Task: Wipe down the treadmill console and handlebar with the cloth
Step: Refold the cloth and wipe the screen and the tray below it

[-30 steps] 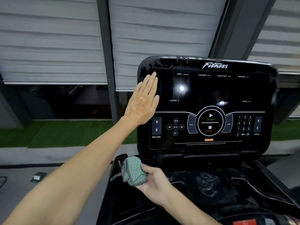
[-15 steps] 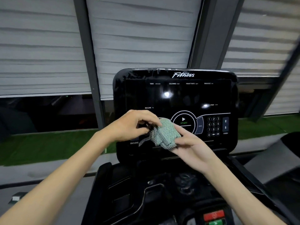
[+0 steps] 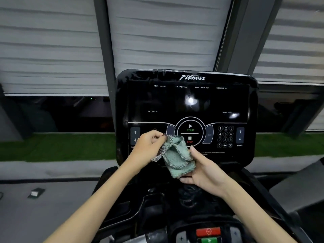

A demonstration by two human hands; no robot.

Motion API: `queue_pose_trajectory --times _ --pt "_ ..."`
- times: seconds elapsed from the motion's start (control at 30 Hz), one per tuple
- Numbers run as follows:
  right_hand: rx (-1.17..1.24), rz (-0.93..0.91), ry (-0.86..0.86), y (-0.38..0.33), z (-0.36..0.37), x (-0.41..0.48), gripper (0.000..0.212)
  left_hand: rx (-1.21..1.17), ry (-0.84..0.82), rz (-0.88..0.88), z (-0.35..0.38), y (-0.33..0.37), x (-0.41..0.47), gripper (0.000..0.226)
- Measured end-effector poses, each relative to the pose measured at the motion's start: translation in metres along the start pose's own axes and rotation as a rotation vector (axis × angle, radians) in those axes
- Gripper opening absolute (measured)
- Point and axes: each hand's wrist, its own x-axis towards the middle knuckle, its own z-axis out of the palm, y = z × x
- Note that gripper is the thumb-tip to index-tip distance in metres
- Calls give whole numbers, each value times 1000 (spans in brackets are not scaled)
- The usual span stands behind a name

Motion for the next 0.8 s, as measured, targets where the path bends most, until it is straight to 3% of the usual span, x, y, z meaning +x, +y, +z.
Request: queue_pose_trajectory --times 0.13,0.23,0.3,0.43,0.6,0.8 --pt "-116 -11 -69 11 -4 -1 46 -192 -59 -208 6 -5 -10 38" --pt "-260 -39 -123 11 -5 -2 43 -336 -64 -323 5 0 -16 33" --pt "-346 -105 -154 10 -4 -3 52 -372 -54 -355 4 4 -19 34" --pt "-506 -233 -100 7 7 -2 62 -338 -92 -316 0 12 -23 27" --pt "-575 -393 102 5 10 6 29 -326 -54 -257 -5 18 -25 16" --pt "-663 -424 99 3 12 8 47 -249 -54 -140 -2 24 -31 16"
